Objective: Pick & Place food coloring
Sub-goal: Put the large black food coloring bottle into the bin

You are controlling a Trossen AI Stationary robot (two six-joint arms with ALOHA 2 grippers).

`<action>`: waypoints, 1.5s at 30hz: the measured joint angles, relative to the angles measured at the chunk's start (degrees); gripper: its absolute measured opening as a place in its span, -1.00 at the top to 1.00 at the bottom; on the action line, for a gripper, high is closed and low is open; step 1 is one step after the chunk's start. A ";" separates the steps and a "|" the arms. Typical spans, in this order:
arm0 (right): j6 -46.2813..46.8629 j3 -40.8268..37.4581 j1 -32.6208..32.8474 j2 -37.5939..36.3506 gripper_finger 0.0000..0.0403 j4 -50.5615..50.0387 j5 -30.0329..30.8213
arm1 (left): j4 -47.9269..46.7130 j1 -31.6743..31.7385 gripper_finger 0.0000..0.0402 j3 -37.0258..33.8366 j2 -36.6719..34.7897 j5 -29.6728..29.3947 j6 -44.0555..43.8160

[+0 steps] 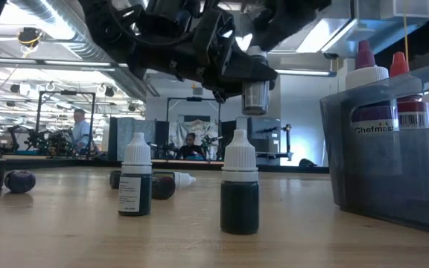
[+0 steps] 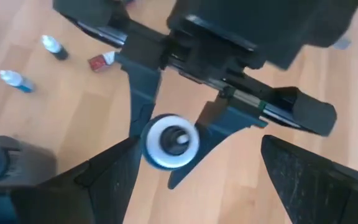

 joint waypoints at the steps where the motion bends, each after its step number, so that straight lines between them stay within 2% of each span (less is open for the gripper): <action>1: 0.01 0.72 -0.33 0.74 -0.65 -0.37 -1.58 | -0.22 -0.18 0.31 0.00 0.00 0.02 0.48; 3: 0.06 1.91 -0.69 2.35 -0.65 -0.96 -3.89 | -0.37 -0.61 0.31 0.00 0.00 -0.04 1.24; 7: 0.33 4.00 -0.74 4.68 -0.60 -4.41 -4.52 | -0.44 -1.22 0.31 0.00 -0.02 -0.08 2.33; 20: 1.76 4.52 -0.57 5.35 -0.05 -5.54 -5.48 | -1.88 -1.09 0.31 0.02 -0.04 -1.22 2.61; 35: 1.97 4.62 0.79 6.66 0.04 -3.77 -6.98 | -2.20 -1.13 0.31 -0.02 -0.04 -2.67 2.63; 38: 2.66 4.62 0.76 6.55 0.13 -4.01 -6.87 | -2.14 -1.13 0.31 -0.02 -0.04 -2.69 2.90; 42: 2.85 4.62 0.76 6.51 0.36 -4.44 -6.64 | -2.10 -1.13 0.31 -0.02 -0.04 -2.67 3.51; 45: 1.88 4.62 0.76 6.48 0.39 -4.55 -6.64 | -1.84 -1.12 0.31 -0.02 -0.02 -2.81 3.53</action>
